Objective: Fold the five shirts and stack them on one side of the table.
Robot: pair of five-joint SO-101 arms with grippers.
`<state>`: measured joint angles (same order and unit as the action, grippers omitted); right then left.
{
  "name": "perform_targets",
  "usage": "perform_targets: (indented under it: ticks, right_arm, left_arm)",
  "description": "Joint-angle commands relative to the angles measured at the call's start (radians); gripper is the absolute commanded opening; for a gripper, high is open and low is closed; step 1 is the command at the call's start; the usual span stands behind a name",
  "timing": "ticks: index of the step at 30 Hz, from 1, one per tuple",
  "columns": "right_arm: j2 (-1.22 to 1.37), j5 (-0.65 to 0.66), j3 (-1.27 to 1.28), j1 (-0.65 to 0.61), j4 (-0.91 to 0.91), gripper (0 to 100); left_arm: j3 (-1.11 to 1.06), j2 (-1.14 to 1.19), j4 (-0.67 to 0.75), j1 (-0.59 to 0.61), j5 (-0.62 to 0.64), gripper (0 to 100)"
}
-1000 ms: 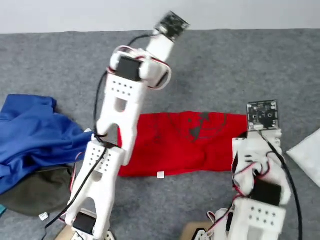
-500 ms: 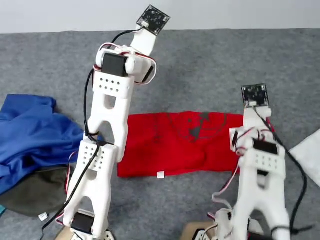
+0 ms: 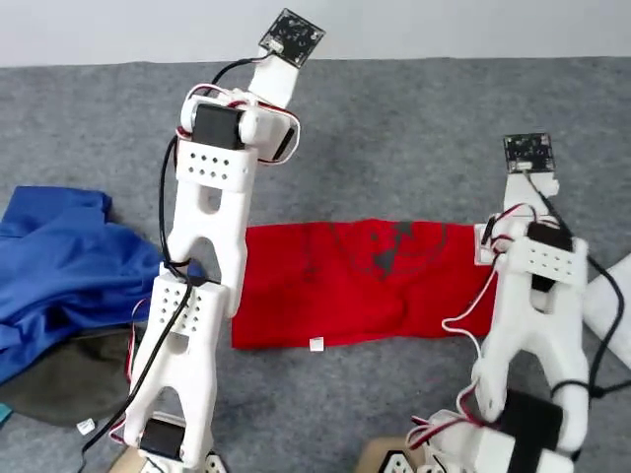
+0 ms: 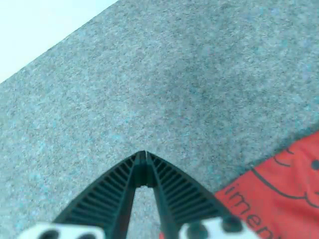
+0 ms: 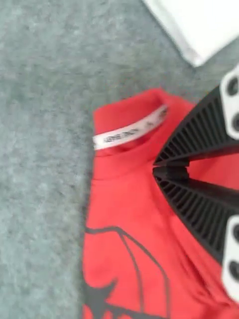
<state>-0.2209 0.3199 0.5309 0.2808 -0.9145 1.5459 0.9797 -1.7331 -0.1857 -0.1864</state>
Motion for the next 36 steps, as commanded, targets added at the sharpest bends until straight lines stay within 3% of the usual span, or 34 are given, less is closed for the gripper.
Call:
perform_targets:
  ticks: [1, 7, 14, 21, 28, 36]
  right_arm:
    - [-0.165, 0.005, -0.069, -0.053, -0.183, 1.4]
    - [-0.265, -0.052, -0.035, -0.11, -0.38, 1.7]
    - [-0.137, -0.052, 0.143, -0.091, -0.196, 1.7]
    - [0.093, 0.015, 0.08, 0.018, 0.004, 1.9]
    - [0.263, 0.025, -0.074, 0.061, -0.01, 1.6]
    - [0.217, 0.018, -0.133, 0.053, -0.143, 1.5]
  left_arm:
    - [0.039, -0.072, -0.023, 0.006, 0.002, 1]
    - [0.039, -0.072, -0.023, 0.006, 0.002, 1]
    - [0.038, -0.069, -0.023, 0.0, 0.002, 1]
    - [0.038, -0.074, -0.025, 0.009, 0.002, 1]
    - [0.038, -0.08, -0.025, 0.0, 0.002, 1]
    - [-0.004, -0.215, -0.025, 0.008, 0.002, 1]
